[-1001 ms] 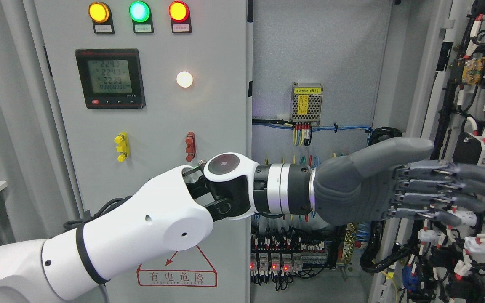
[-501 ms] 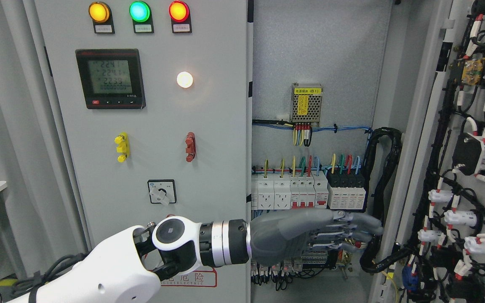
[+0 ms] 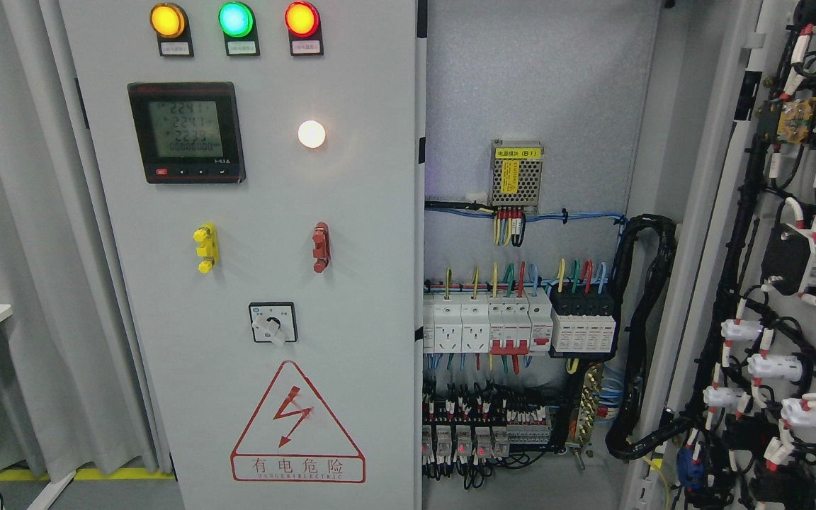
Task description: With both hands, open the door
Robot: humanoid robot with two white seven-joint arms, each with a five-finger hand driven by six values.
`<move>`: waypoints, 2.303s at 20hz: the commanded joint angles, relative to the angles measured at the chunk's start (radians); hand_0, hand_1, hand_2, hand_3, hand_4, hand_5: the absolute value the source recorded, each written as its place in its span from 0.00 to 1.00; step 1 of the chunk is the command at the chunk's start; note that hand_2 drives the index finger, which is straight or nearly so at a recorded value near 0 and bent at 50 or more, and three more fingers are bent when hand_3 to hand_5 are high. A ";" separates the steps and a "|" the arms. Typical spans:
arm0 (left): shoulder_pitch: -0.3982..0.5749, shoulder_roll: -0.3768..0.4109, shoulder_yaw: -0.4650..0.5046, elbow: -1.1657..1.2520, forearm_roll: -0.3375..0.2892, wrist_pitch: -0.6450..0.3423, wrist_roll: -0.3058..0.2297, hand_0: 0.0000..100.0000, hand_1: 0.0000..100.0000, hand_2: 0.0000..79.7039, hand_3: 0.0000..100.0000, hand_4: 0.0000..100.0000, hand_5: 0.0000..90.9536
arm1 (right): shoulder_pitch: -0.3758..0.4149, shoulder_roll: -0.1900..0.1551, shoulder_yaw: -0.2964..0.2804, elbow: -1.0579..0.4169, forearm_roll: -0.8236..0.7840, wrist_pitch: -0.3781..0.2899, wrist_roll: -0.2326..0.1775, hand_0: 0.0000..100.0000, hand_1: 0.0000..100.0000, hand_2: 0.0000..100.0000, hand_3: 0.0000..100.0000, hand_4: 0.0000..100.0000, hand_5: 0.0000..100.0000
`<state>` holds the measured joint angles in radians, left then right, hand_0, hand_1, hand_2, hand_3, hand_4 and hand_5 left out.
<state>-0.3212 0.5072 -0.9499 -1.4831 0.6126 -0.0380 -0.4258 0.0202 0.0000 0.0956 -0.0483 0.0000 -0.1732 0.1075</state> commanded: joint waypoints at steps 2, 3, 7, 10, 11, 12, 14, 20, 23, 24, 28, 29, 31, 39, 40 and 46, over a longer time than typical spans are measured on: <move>0.433 -0.221 0.388 0.523 -0.103 -0.072 0.161 0.29 0.00 0.04 0.03 0.03 0.00 | 0.050 -0.015 0.000 -0.166 -0.025 0.001 -0.006 0.22 0.00 0.00 0.00 0.00 0.00; 0.464 -0.272 0.443 0.629 -0.105 -0.094 0.201 0.29 0.00 0.04 0.03 0.03 0.00 | 0.066 -0.015 0.000 -0.201 -0.025 0.001 -0.009 0.22 0.00 0.00 0.00 0.00 0.00; 0.465 -0.389 0.551 1.034 -0.103 -0.115 0.217 0.29 0.00 0.04 0.03 0.03 0.00 | 0.139 -0.018 0.003 -0.372 -0.025 0.000 -0.017 0.22 0.00 0.00 0.00 0.00 0.00; 0.432 -0.456 0.588 1.312 -0.102 -0.117 0.217 0.29 0.00 0.04 0.03 0.03 0.00 | 0.216 -0.020 -0.002 -0.606 -0.021 -0.002 -0.019 0.22 0.00 0.00 0.00 0.00 0.00; 0.423 -0.487 0.594 1.389 -0.100 -0.118 0.217 0.29 0.00 0.04 0.03 0.03 0.00 | 0.243 -0.029 -0.002 -0.704 -0.021 -0.002 -0.019 0.22 0.00 0.00 0.00 0.00 0.00; 0.418 -0.504 0.609 1.437 -0.102 -0.117 0.219 0.29 0.00 0.04 0.03 0.03 0.00 | 0.266 -0.046 0.003 -0.816 -0.021 0.000 -0.015 0.22 0.00 0.00 0.00 0.00 0.00; 0.410 -0.504 0.625 1.466 -0.103 -0.112 0.228 0.29 0.00 0.04 0.03 0.03 0.00 | 0.302 -0.054 0.004 -0.994 -0.021 0.000 -0.017 0.22 0.00 0.00 0.00 0.00 0.00; 0.399 -0.504 0.626 1.528 -0.103 -0.089 0.231 0.29 0.00 0.04 0.03 0.03 0.00 | 0.371 -0.075 0.050 -1.485 -0.021 0.009 -0.019 0.22 0.00 0.00 0.00 0.00 0.00; 0.389 -0.506 0.628 1.528 -0.103 -0.083 0.231 0.29 0.00 0.04 0.03 0.03 0.00 | 0.383 -0.074 0.082 -1.659 -0.020 0.009 -0.020 0.22 0.00 0.00 0.00 0.00 0.00; 0.378 -0.506 0.625 1.529 -0.103 -0.083 0.231 0.29 0.00 0.04 0.03 0.03 0.00 | 0.385 -0.074 0.091 -1.701 -0.020 0.009 -0.028 0.22 0.00 0.00 0.00 0.00 0.00; 0.366 -0.501 0.620 1.534 -0.160 -0.085 0.228 0.29 0.00 0.04 0.03 0.03 0.00 | 0.383 -0.072 0.115 -1.812 -0.018 -0.003 -0.054 0.22 0.00 0.00 0.00 0.00 0.00; 0.366 -0.501 0.622 1.534 -0.201 -0.089 0.229 0.29 0.00 0.04 0.03 0.03 0.00 | 0.382 -0.069 0.118 -1.837 -0.018 -0.003 -0.054 0.22 0.00 0.00 0.00 0.00 0.00; 0.369 -0.500 0.626 1.532 -0.246 -0.091 0.226 0.29 0.00 0.04 0.03 0.03 0.00 | 0.363 -0.061 0.139 -1.866 -0.017 -0.002 -0.054 0.22 0.00 0.00 0.00 0.00 0.00; 0.376 -0.496 0.628 1.528 -0.249 -0.089 0.222 0.29 0.00 0.04 0.03 0.03 0.00 | 0.222 -0.015 0.156 -1.934 -0.014 0.000 -0.052 0.22 0.00 0.00 0.00 0.00 0.00; 0.376 -0.496 0.626 1.529 -0.249 -0.089 0.222 0.29 0.00 0.04 0.03 0.03 0.00 | 0.202 -0.009 0.151 -1.941 -0.014 0.001 -0.052 0.22 0.00 0.00 0.00 0.00 0.00; 0.372 -0.495 0.628 1.532 -0.251 -0.086 0.234 0.29 0.00 0.04 0.03 0.03 0.00 | 0.086 -0.008 0.147 -1.952 -0.009 0.011 -0.054 0.22 0.00 0.00 0.00 0.00 0.00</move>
<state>0.0545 0.0114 -0.3358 0.0073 0.3687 -0.1279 -0.2038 0.2124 -0.0196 0.2261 -1.8419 0.0000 -0.1725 0.0545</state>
